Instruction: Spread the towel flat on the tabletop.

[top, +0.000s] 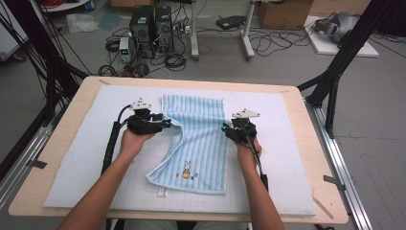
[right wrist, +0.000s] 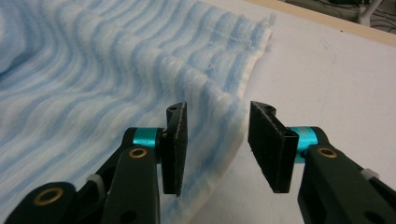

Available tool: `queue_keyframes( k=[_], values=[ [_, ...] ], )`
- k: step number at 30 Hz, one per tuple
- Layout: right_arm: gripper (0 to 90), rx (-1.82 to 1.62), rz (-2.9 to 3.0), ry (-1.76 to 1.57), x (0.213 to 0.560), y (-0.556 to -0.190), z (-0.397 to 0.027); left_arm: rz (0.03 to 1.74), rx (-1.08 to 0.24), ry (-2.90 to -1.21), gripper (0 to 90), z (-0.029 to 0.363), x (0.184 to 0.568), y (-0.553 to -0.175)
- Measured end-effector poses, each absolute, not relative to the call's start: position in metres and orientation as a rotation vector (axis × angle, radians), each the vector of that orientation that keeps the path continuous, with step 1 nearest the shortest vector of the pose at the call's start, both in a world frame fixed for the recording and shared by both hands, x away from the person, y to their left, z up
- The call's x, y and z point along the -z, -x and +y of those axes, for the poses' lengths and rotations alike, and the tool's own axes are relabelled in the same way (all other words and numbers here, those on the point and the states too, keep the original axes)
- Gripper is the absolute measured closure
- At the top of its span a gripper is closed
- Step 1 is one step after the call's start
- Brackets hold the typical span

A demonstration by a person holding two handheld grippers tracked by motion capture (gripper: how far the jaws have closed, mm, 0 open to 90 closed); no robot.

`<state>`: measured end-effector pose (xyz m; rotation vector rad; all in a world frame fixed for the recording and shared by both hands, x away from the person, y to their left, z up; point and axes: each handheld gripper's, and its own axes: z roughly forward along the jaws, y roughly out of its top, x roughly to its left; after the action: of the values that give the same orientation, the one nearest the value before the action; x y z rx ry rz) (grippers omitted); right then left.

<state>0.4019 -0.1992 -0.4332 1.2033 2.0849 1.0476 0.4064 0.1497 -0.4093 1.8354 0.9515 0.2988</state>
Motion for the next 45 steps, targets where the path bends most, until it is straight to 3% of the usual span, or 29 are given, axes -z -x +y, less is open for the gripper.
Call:
queue_keyframes(
  k=[7, 12, 13, 15, 17, 24, 33, 36, 40, 45],
  values=[
    [50.8, -1.050, 2.112, -1.149, 0.424, -0.383, -0.206, 0.943, -0.257, -1.853, 37.6, 0.117, 0.417, -0.401],
    [48.9, -1.062, 2.108, -1.151, 0.426, -0.374, -0.216, 0.920, -0.312, -1.967, 36.7, 0.094, 0.423, -0.398],
    [48.7, -1.069, 2.098, -1.156, 0.426, -0.374, -0.218, 0.912, -0.332, -2.000, 41.1, 0.092, 0.424, -0.398],
    [48.5, -1.085, 2.091, -1.161, 0.425, -0.374, -0.221, 0.885, -0.364, -2.053, 66.2, 0.093, 0.427, -0.398],
    [48.7, -1.098, 2.096, -1.168, 0.424, -0.373, -0.221, 0.902, -0.367, -2.031, 82.0, 0.100, 0.429, -0.398],
    [49.2, -1.103, 2.149, -1.143, 0.428, -0.373, -0.211, 0.993, -0.376, -1.911, 86.2, 0.142, 0.421, -0.402],
    [50.4, -1.088, 2.268, -1.089, 0.438, -0.374, -0.187, 1.140, -0.370, -1.885, 85.6, 0.188, 0.445, -0.399],
    [58.0, -0.961, 2.323, -1.018, 0.445, -0.374, -0.177, 1.136, -0.376, -1.908, 85.6, 0.188, 0.447, -0.399],
    [84.7, -0.968, 2.336, -1.003, 0.446, -0.375, -0.175, 1.133, -0.381, -1.918, 86.2, 0.186, 0.450, -0.400],
    [86.3, -0.931, 2.259, -1.003, 0.450, -0.380, -0.176, 1.138, -0.420, -1.905, 87.6, 0.182, 0.451, -0.405]
  ],
)
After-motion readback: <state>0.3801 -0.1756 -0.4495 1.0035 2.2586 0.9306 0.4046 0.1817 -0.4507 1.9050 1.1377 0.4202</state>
